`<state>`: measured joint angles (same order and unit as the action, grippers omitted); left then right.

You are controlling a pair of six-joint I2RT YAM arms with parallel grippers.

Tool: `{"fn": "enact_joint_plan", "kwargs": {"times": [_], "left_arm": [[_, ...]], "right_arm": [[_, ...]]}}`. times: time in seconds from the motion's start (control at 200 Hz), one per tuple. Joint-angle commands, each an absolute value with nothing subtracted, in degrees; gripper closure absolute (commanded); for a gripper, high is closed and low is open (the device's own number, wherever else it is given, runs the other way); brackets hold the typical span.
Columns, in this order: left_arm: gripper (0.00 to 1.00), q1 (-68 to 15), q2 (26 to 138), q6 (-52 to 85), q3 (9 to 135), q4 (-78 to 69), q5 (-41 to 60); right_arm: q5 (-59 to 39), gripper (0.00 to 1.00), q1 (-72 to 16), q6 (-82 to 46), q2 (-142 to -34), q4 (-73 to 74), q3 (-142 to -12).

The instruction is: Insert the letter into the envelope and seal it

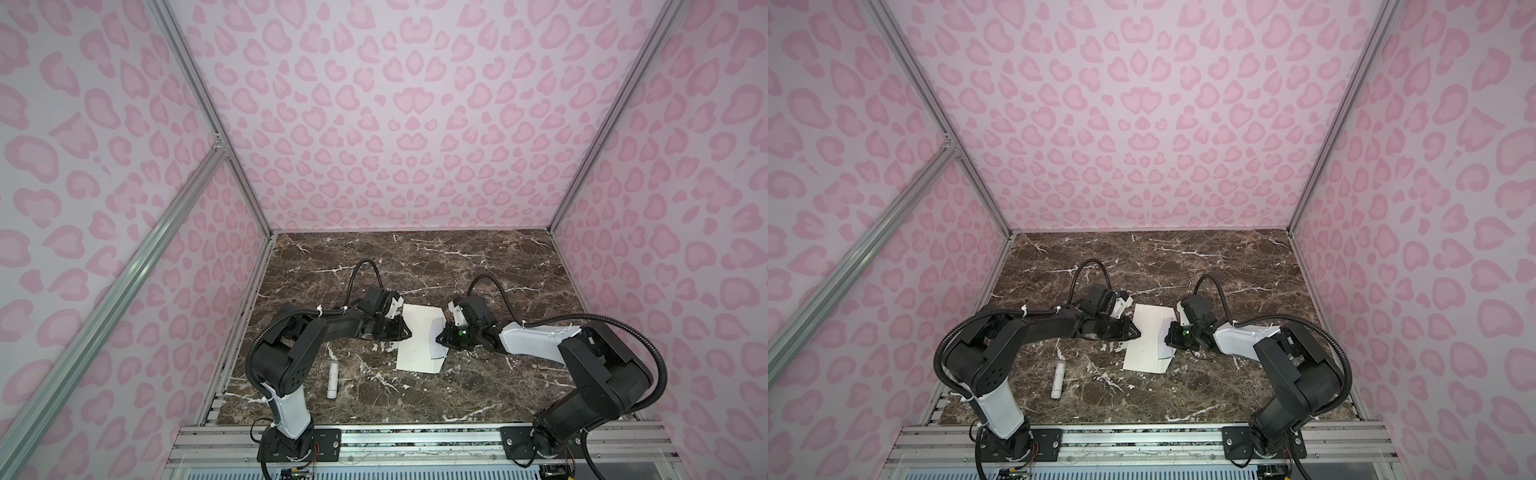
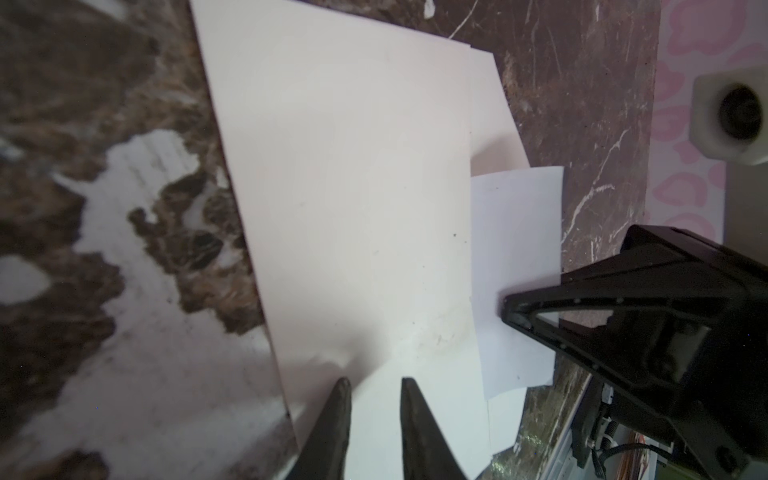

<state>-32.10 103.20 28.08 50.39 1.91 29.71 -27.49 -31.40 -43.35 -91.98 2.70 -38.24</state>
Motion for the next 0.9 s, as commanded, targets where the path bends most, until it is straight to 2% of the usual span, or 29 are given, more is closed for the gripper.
{"fn": "enact_joint_plan", "kwargs": {"times": [0.0,0.18,0.205,0.33,0.46,0.66,0.895], "left_arm": [[0.74,-31.9,103.5,27.7,50.0,10.2,23.4],[0.65,-31.9,101.7,27.5,50.0,10.8,23.7],[0.59,-31.9,101.2,27.5,50.0,11.0,23.7],[0.48,-31.9,98.0,27.5,49.7,10.9,25.0],[0.42,-31.9,94.4,27.5,49.7,12.0,25.0],[0.41,-31.9,92.3,27.3,49.6,14.5,22.2],[0.51,-31.8,94.8,27.3,49.5,14.5,20.5]], "right_arm": [[-28.0,0.97,-31.5,-44.9,-92.8,6.2,-37.6],[-27.5,0.96,-31.5,-44.9,-92.8,6.3,-37.2],[-27.5,0.96,-31.5,-44.8,-92.8,6.2,-37.2],[-27.5,0.96,-31.5,-44.6,-92.8,6.0,-37.1],[-27.4,0.96,-31.5,-44.5,-92.5,5.8,-37.1],[-27.4,0.96,-31.5,-44.4,-92.4,5.8,-37.1],[-27.4,0.96,-31.4,-44.0,-91.9,4.9,-37.4]]}}
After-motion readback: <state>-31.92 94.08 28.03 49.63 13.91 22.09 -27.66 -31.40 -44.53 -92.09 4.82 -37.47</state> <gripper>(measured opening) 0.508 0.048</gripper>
